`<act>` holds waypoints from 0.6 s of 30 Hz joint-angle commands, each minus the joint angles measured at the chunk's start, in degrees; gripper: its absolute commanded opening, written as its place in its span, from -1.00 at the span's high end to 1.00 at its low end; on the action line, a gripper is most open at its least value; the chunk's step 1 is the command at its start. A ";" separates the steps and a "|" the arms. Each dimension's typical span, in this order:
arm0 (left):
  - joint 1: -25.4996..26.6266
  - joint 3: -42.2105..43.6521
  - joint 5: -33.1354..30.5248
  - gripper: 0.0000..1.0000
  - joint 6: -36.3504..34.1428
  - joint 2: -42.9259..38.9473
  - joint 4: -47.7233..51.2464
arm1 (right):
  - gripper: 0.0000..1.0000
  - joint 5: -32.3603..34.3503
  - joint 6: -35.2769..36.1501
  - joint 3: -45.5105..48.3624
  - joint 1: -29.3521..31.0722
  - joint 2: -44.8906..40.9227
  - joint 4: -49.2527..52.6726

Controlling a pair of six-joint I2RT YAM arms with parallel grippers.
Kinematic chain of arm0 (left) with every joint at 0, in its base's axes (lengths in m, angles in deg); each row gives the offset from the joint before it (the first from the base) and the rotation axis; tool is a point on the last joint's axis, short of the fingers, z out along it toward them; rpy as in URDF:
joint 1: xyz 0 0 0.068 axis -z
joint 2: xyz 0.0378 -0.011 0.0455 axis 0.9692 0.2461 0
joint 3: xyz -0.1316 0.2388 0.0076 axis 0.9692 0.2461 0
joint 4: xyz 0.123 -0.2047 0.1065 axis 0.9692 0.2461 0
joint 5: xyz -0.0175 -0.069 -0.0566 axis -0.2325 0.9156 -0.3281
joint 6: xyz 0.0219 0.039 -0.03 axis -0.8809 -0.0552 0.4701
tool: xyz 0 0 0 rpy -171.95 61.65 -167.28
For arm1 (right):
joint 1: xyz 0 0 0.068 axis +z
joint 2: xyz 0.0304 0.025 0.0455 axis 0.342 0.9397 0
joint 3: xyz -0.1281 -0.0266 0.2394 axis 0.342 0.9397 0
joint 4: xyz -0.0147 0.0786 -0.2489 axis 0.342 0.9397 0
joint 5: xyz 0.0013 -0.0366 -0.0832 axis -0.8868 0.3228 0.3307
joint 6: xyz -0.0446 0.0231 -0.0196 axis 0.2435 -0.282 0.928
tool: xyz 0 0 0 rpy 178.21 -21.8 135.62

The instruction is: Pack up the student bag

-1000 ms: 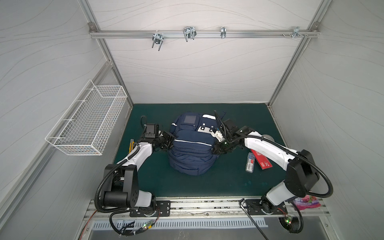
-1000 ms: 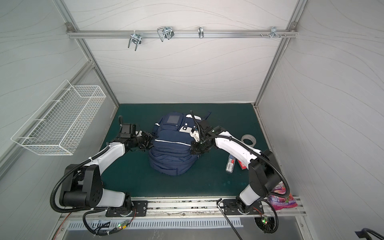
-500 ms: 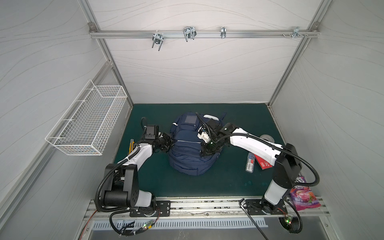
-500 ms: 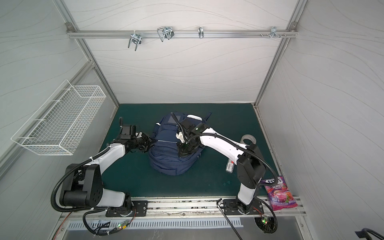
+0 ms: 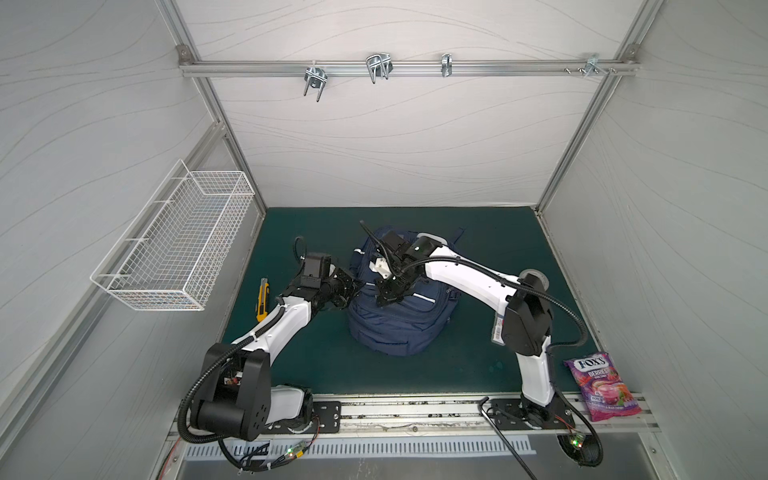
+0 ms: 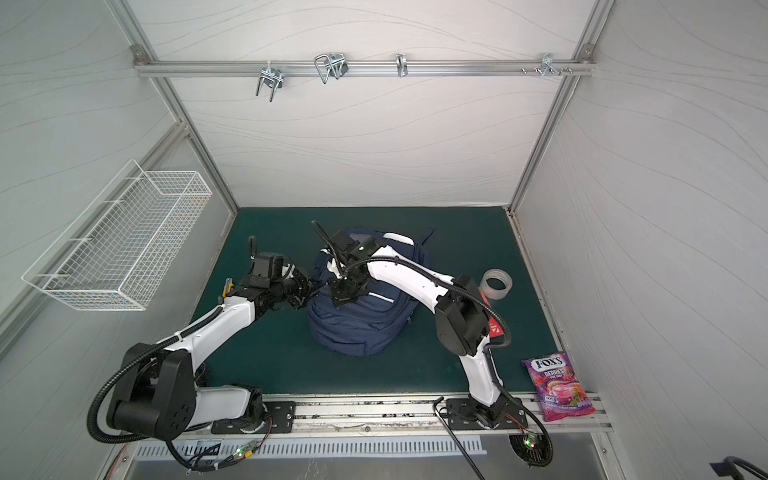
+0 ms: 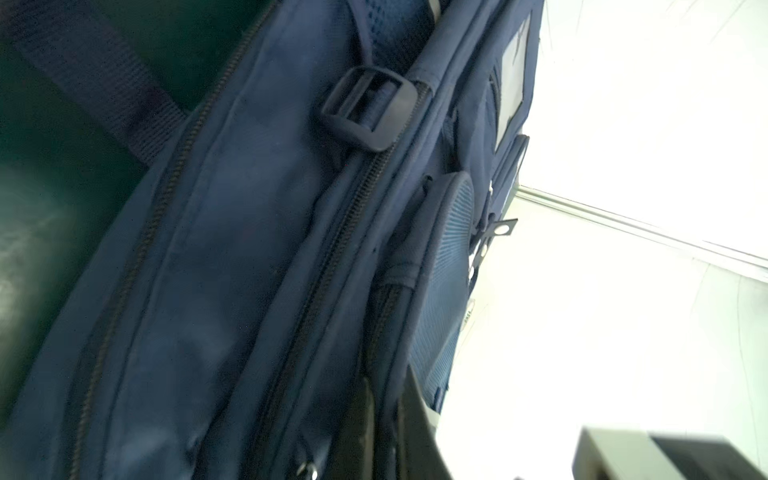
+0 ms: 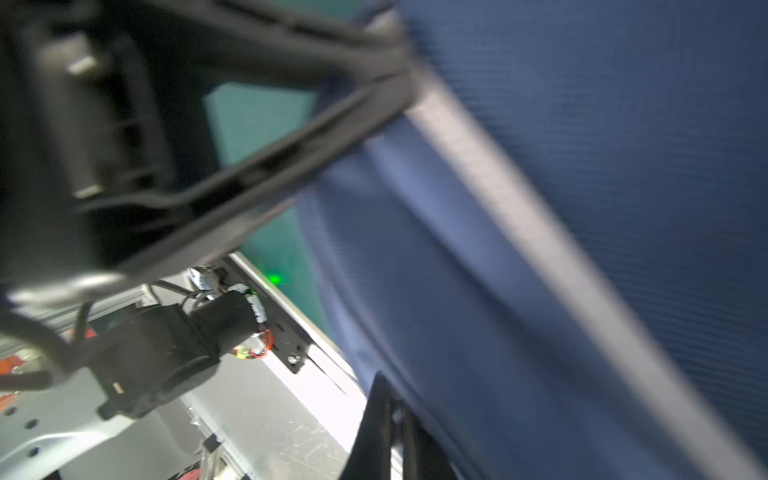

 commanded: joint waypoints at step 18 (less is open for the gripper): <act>4.07 -4.26 -3.37 0.01 -1.58 2.10 -1.71 | 1.00 -0.82 9.41 16.86 -5.87 -16.53 3.15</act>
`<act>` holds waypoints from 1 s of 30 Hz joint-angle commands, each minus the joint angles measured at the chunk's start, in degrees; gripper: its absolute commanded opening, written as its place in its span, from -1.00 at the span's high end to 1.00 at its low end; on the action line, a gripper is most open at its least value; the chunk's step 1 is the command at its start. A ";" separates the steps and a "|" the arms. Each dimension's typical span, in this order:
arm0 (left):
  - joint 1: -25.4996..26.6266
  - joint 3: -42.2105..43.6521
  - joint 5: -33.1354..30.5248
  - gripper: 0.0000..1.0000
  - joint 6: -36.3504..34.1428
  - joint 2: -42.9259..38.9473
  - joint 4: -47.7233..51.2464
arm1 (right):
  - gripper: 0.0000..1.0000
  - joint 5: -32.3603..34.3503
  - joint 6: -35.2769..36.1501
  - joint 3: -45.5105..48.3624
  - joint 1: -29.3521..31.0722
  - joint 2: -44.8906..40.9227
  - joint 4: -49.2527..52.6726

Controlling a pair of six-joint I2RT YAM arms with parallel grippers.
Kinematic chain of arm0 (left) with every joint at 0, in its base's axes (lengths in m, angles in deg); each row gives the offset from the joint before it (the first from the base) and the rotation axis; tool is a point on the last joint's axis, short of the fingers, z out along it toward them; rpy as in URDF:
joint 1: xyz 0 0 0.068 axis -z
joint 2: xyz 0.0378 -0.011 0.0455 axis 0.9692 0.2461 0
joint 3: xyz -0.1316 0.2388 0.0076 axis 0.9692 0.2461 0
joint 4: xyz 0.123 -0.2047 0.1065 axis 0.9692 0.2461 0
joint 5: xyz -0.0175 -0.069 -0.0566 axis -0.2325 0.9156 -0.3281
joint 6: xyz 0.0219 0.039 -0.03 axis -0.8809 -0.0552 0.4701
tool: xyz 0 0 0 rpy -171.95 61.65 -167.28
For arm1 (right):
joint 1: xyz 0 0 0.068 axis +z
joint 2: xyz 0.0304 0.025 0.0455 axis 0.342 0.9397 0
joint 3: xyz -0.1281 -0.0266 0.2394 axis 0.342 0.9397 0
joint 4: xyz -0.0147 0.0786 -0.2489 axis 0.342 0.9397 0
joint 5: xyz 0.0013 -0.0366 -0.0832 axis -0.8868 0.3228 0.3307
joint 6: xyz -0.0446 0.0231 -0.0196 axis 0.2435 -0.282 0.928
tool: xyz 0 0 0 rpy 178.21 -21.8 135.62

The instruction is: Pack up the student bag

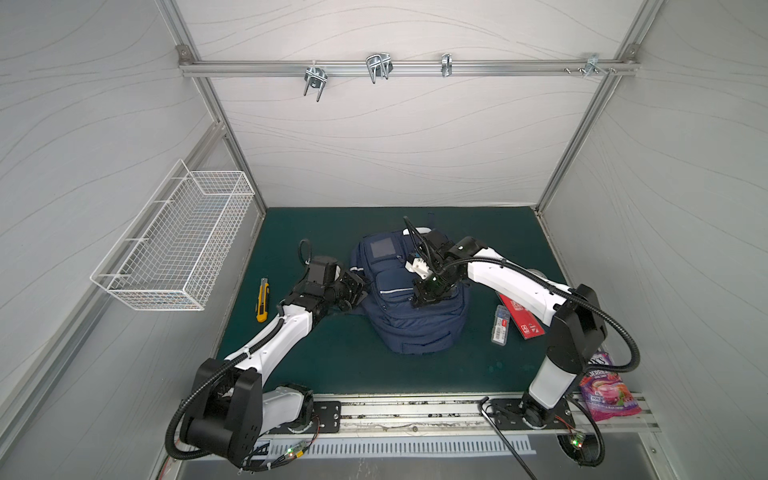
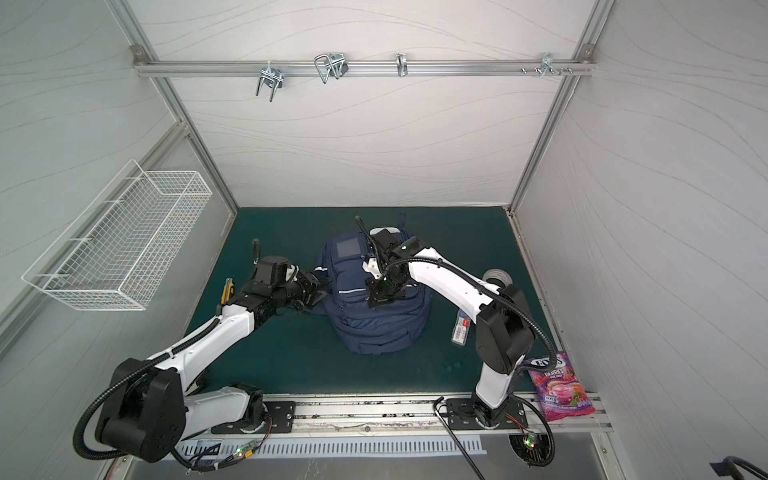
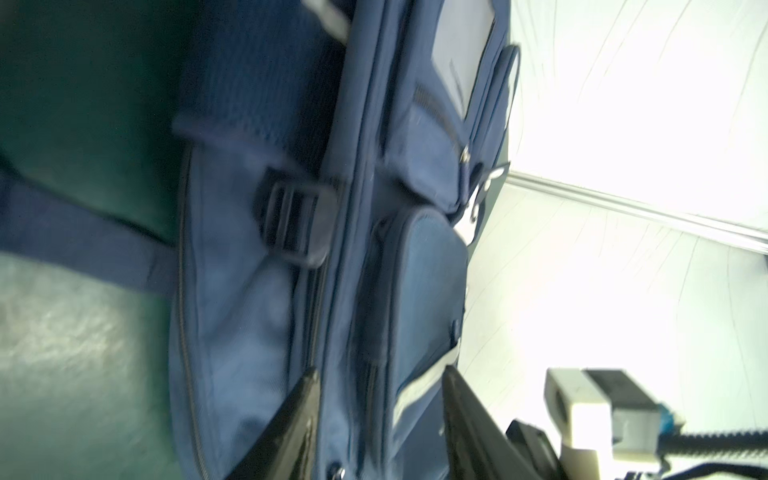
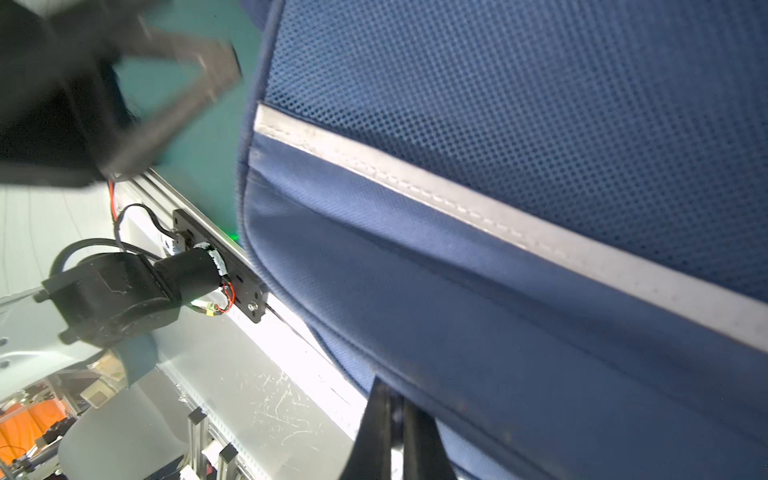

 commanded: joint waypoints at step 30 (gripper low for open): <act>1.60 -6.01 6.29 1.00 4.44 7.76 -9.10 | 1.00 4.33 -1.45 -21.51 12.67 12.98 2.74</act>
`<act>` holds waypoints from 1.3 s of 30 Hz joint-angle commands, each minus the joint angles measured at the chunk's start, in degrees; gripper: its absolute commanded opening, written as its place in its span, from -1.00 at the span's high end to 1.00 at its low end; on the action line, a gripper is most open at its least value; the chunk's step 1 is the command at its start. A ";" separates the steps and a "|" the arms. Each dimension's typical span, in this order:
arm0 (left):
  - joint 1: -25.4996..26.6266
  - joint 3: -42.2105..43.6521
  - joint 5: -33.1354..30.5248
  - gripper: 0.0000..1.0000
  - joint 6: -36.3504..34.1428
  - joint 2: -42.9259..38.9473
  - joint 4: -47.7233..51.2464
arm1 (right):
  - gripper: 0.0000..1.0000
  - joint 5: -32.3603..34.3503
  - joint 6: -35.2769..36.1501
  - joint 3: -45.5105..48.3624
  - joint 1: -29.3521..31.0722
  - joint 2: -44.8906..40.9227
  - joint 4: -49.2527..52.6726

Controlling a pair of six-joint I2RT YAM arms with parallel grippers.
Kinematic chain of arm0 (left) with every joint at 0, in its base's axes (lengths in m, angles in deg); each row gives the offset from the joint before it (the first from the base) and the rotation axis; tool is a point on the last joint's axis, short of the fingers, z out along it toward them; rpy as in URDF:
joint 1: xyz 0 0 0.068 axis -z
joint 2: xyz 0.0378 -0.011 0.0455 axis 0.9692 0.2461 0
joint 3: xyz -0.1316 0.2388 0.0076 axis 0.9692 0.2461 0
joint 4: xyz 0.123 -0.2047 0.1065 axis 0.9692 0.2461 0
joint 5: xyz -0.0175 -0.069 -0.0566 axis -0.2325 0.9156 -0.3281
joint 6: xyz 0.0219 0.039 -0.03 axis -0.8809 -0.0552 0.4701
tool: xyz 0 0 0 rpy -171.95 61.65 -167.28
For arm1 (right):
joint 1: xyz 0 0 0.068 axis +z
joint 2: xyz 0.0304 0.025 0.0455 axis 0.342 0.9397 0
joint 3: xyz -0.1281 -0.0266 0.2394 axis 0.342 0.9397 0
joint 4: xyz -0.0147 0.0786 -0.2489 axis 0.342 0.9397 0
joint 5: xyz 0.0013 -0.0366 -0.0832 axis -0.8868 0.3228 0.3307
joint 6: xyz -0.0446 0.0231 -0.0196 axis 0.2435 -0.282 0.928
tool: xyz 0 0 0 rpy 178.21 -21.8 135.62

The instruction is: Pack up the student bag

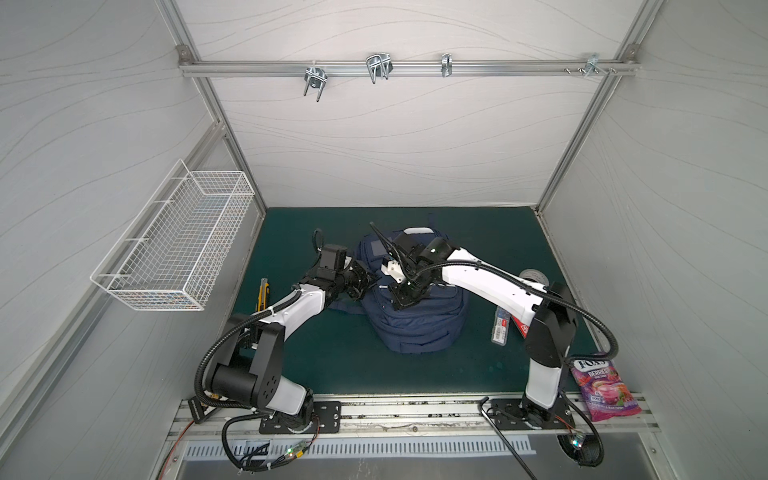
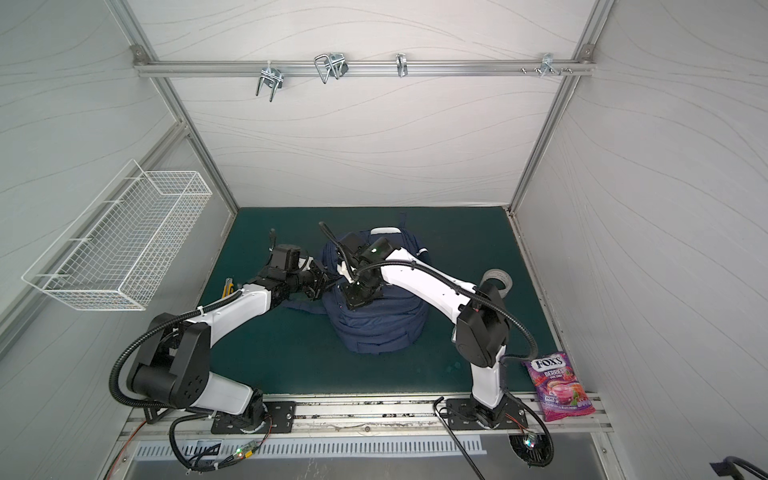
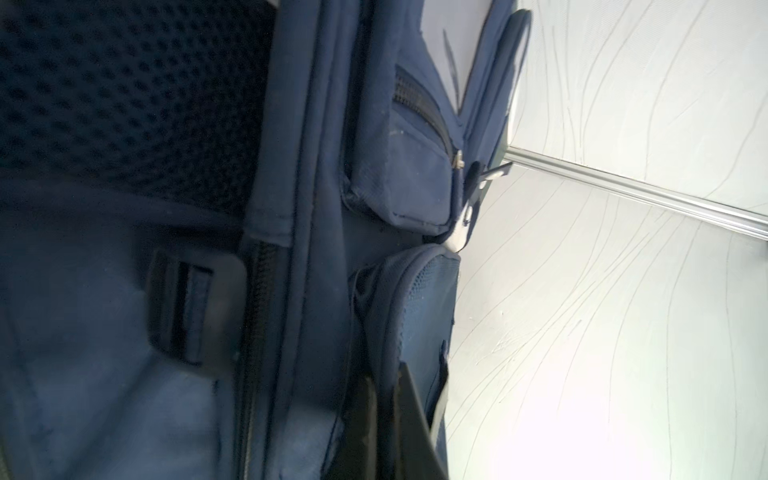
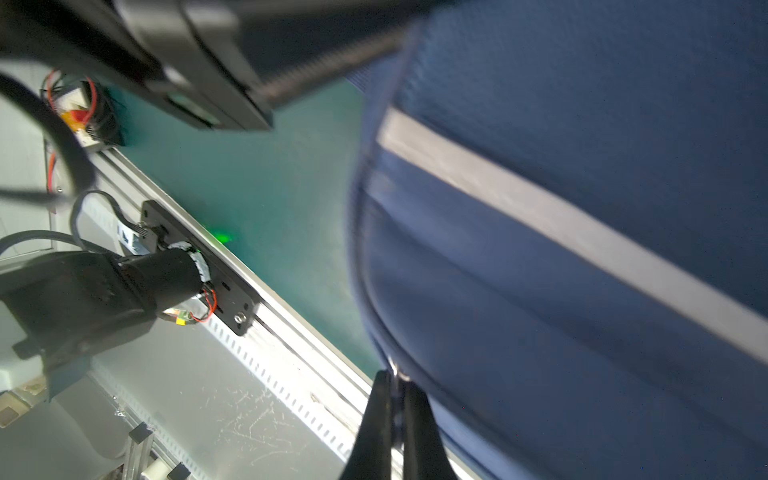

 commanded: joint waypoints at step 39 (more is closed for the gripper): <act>2.09 5.52 -5.21 1.00 3.89 -10.39 -1.04 | -0.29 -2.90 -1.09 -4.16 -0.79 1.56 -3.91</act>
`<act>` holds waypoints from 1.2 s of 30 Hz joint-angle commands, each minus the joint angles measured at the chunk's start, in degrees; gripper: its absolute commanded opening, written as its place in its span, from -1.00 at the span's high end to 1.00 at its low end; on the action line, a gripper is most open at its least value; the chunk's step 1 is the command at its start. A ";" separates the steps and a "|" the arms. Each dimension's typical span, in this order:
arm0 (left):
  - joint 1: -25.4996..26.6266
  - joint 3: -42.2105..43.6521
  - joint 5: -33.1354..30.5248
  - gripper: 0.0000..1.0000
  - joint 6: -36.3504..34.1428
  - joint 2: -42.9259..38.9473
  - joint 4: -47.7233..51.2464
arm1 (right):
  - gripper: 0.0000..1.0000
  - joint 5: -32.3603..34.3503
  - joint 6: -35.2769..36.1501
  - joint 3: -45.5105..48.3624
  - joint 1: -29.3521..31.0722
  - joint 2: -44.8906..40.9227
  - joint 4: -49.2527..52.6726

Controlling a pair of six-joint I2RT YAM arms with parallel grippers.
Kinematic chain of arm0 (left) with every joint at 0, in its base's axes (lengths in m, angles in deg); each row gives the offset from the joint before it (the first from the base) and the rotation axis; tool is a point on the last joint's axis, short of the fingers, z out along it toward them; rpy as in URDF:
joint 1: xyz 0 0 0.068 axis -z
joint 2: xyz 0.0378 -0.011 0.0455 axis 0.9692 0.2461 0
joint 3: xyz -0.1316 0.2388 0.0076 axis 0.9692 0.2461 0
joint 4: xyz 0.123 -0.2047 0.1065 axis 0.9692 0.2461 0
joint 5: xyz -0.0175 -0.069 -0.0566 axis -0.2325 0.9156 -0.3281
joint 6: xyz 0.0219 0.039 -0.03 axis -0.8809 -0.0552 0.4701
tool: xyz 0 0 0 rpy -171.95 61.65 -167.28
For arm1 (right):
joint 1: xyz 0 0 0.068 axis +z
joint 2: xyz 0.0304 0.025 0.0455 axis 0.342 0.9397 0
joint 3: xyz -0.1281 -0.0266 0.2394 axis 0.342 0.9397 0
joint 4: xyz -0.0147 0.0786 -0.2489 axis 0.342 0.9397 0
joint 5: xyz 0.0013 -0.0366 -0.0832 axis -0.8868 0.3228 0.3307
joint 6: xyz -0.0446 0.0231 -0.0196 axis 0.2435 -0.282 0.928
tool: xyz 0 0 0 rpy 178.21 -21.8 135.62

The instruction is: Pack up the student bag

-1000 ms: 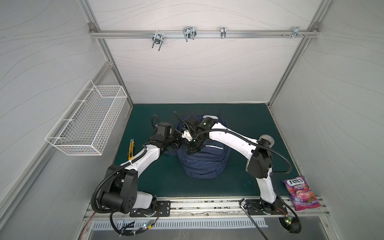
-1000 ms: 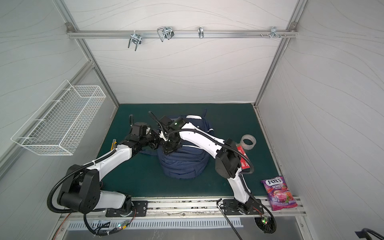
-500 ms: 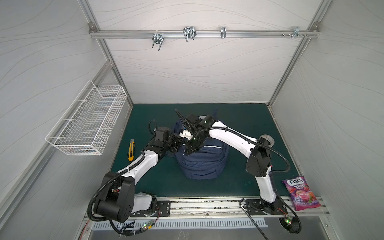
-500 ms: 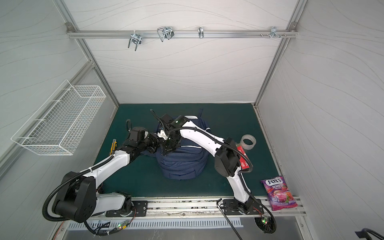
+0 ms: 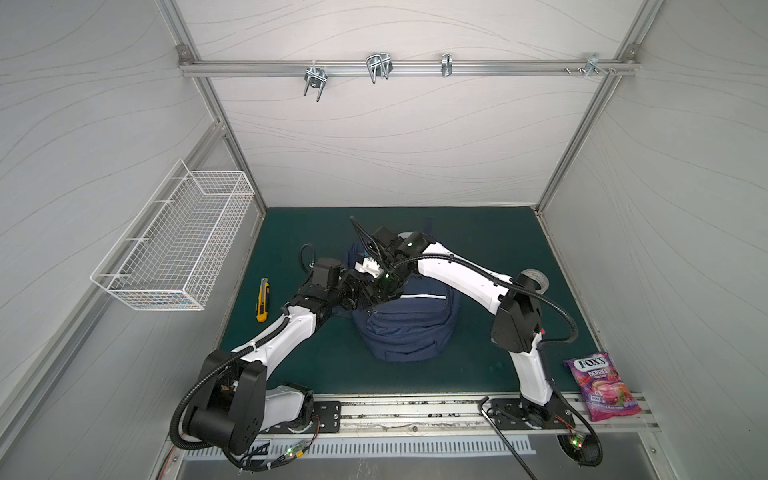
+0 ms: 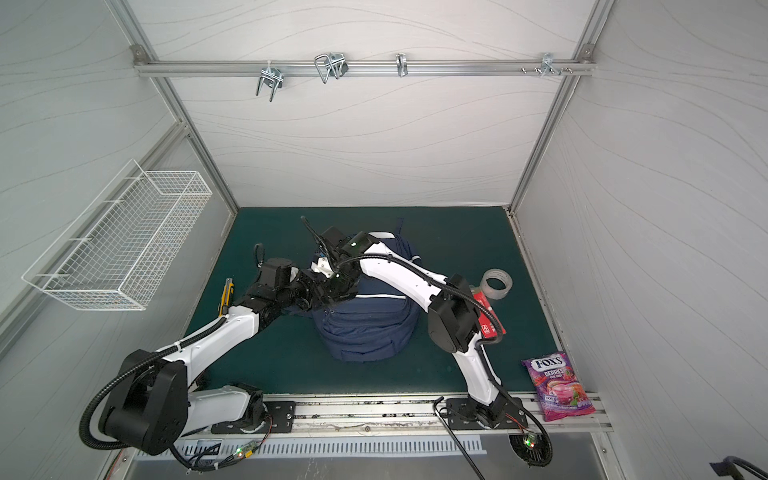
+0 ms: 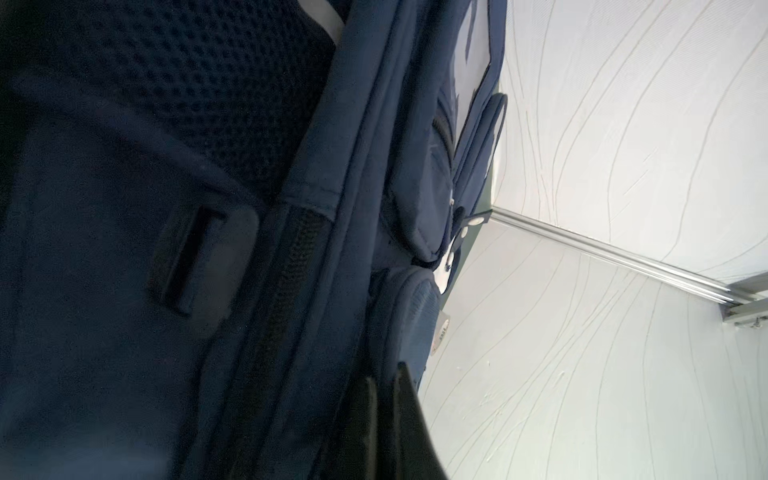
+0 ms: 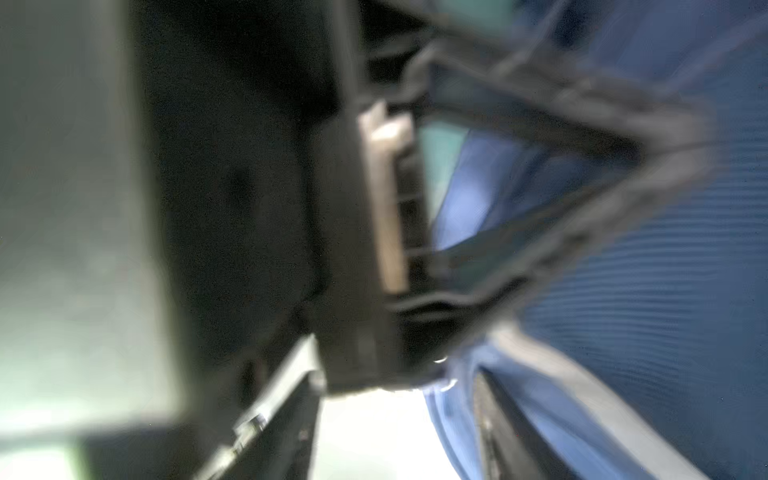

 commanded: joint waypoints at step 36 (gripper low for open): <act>40.76 -42.94 -50.68 -0.15 -70.70 21.82 52.81 | -0.72 12.48 -21.62 50.96 -31.17 -49.19 -6.63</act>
